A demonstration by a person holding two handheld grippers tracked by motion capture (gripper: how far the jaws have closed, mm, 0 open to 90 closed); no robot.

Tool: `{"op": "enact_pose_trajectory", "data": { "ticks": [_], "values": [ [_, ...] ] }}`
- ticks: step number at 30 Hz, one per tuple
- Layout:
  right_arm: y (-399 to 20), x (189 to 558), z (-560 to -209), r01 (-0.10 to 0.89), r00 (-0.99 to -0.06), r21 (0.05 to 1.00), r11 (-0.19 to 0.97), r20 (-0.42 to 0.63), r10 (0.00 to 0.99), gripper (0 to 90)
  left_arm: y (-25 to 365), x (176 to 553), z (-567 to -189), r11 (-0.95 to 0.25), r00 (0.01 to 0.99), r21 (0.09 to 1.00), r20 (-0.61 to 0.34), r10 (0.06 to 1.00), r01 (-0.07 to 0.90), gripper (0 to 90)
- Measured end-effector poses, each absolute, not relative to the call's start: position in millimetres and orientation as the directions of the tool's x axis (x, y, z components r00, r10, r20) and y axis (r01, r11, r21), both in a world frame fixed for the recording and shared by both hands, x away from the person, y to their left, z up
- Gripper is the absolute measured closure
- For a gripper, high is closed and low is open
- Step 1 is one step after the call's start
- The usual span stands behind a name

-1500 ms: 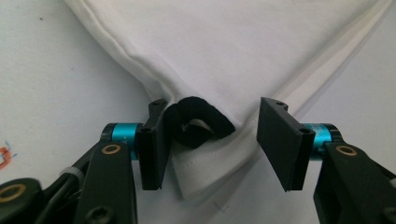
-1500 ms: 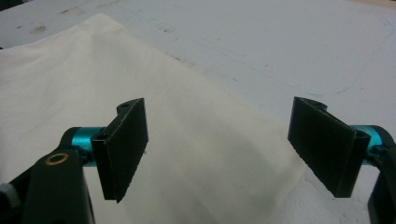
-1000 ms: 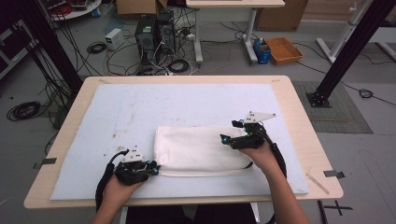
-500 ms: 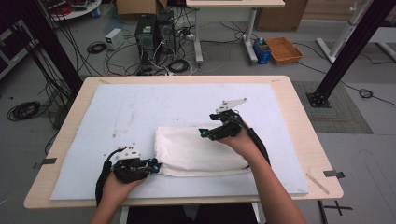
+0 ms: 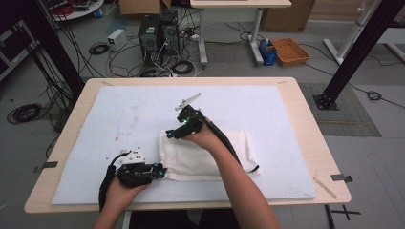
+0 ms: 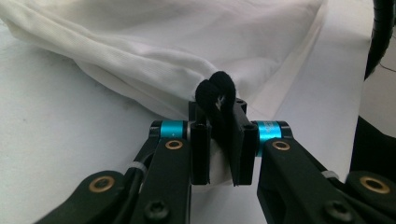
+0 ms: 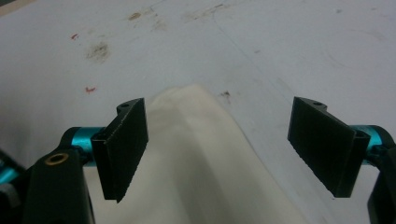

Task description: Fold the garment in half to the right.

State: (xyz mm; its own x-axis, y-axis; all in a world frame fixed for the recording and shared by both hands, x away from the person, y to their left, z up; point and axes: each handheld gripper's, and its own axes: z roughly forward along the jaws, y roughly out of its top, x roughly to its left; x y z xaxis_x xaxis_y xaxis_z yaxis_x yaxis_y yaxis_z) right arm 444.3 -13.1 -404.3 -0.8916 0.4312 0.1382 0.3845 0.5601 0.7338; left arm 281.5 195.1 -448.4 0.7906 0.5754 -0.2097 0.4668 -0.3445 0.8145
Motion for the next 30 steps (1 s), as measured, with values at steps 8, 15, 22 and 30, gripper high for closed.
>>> {"op": "enact_pose_trajectory", "data": {
  "ticks": [8, 15, 22, 30],
  "values": [
    [25.0, 449.7, -423.0, 0.385, -0.903, 0.654, 0.651, 0.122, 0.411, 38.9, 197.0, 280.9, -449.1, -0.348, 0.794, 0.811, -0.215, 0.569, 0.47, 80.7],
    [32.7, 447.7, -433.3, 0.365, -0.914, 0.612, 0.701, 0.093, 0.395, 73.8, 199.6, 280.1, -449.1, -0.354, 0.79, 0.808, -0.209, 0.576, 0.471, 80.7],
    [38.6, 443.8, -429.4, 0.321, -0.926, 0.612, 0.723, 0.042, 0.375, 86.6, 202.2, 279.4, -447.4, -0.345, 0.787, 0.81, -0.214, 0.578, 0.473, 80.7],
    [47.1, 438.4, -417.4, 0.285, -0.931, 0.68, 0.675, 0.031, 0.362, 86.7, 214.6, 278.5, -435.0, -0.318, 0.795, 0.831, -0.218, 0.567, 0.456, 80.7]
  ]
}}
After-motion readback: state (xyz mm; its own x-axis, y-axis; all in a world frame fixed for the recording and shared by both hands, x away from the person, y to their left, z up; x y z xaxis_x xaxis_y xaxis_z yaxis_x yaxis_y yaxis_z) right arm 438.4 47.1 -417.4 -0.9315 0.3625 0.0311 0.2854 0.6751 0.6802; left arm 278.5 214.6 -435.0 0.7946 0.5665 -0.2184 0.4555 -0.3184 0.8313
